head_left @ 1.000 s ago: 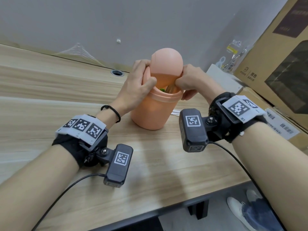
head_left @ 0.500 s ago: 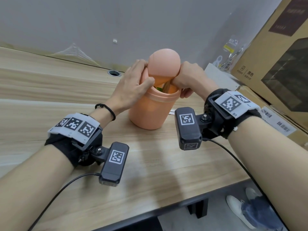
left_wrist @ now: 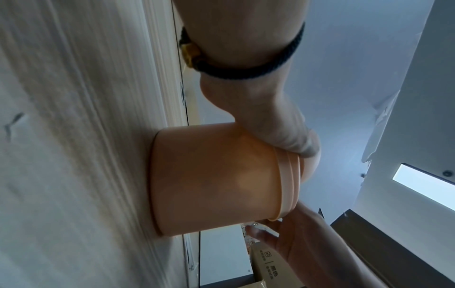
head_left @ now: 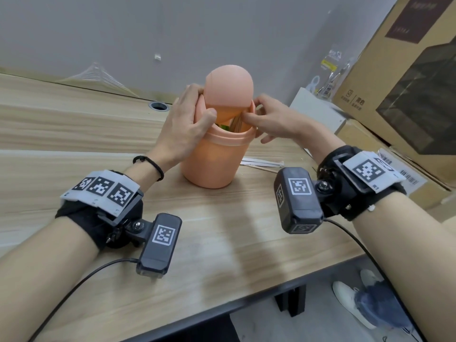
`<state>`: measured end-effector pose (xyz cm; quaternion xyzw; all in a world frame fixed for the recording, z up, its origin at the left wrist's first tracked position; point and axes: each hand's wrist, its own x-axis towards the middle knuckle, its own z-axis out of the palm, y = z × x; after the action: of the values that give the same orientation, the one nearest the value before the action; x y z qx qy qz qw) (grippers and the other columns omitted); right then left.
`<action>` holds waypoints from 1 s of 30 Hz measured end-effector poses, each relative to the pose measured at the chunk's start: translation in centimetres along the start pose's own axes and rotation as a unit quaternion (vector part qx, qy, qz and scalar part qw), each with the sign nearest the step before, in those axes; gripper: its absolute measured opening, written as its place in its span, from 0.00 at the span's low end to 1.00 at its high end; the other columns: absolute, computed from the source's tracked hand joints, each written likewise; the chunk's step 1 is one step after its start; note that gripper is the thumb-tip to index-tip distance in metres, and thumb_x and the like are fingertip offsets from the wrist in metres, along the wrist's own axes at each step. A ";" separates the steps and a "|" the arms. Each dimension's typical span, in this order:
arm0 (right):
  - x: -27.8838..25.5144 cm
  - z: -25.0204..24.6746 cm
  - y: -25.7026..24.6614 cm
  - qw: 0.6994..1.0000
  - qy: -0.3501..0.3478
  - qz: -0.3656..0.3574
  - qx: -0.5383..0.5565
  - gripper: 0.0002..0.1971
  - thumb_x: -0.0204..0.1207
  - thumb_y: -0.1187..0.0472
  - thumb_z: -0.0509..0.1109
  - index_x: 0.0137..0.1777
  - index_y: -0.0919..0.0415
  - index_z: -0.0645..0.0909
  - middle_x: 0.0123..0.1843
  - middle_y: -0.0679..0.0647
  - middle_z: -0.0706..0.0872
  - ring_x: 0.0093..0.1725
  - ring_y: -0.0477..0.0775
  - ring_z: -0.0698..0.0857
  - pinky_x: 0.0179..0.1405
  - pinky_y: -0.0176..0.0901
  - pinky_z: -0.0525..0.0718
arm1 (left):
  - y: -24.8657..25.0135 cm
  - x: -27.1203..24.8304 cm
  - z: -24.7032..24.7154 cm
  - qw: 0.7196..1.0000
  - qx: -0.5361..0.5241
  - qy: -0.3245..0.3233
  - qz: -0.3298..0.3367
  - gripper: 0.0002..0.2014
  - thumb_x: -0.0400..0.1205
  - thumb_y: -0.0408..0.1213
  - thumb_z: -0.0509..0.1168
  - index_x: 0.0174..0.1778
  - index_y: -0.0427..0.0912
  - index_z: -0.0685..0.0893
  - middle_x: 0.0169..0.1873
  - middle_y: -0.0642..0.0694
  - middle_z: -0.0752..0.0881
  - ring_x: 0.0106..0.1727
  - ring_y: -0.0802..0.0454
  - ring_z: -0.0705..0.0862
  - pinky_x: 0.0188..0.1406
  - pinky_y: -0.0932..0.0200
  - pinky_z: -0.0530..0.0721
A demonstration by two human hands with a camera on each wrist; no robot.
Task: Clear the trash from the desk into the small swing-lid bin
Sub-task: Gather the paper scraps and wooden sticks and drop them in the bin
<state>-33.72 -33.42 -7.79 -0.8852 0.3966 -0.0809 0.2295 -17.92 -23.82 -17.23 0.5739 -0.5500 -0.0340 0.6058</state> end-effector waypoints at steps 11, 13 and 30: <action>-1.2 -0.3 4.0 0.996 0.024 -0.034 0.076 0.14 0.87 0.57 0.56 0.70 0.54 0.74 0.66 0.54 0.81 0.61 0.53 0.82 0.59 0.49 0.85 | -0.5 -0.4 0.3 0.998 -0.018 0.029 0.056 0.29 0.84 0.43 0.55 0.82 0.62 0.57 0.70 0.68 0.70 0.69 0.59 0.73 0.71 0.55 0.71; -1.1 0.3 5.0 0.997 0.014 -0.025 0.073 0.13 0.86 0.60 0.59 0.68 0.53 0.76 0.63 0.52 0.82 0.63 0.55 0.82 0.61 0.50 0.85 | -0.7 -0.4 0.3 0.998 -0.016 0.030 0.053 0.28 0.84 0.44 0.55 0.82 0.59 0.60 0.65 0.71 0.70 0.67 0.66 0.70 0.70 0.62 0.68; -0.6 1.9 7.8 0.998 0.002 -0.022 0.056 0.23 0.81 0.66 0.65 0.76 0.56 0.70 0.73 0.53 0.76 0.71 0.52 0.76 0.63 0.38 0.73 | -1.0 0.0 0.4 0.999 -0.009 0.047 0.021 0.30 0.78 0.49 0.57 0.78 0.46 0.68 0.65 0.48 0.66 0.64 0.82 0.64 0.67 0.81 0.61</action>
<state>-38.74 -36.83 -13.09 -0.8795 0.3722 -0.1099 0.2756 -17.59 -24.47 -18.10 0.5574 -0.5323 0.0007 0.6371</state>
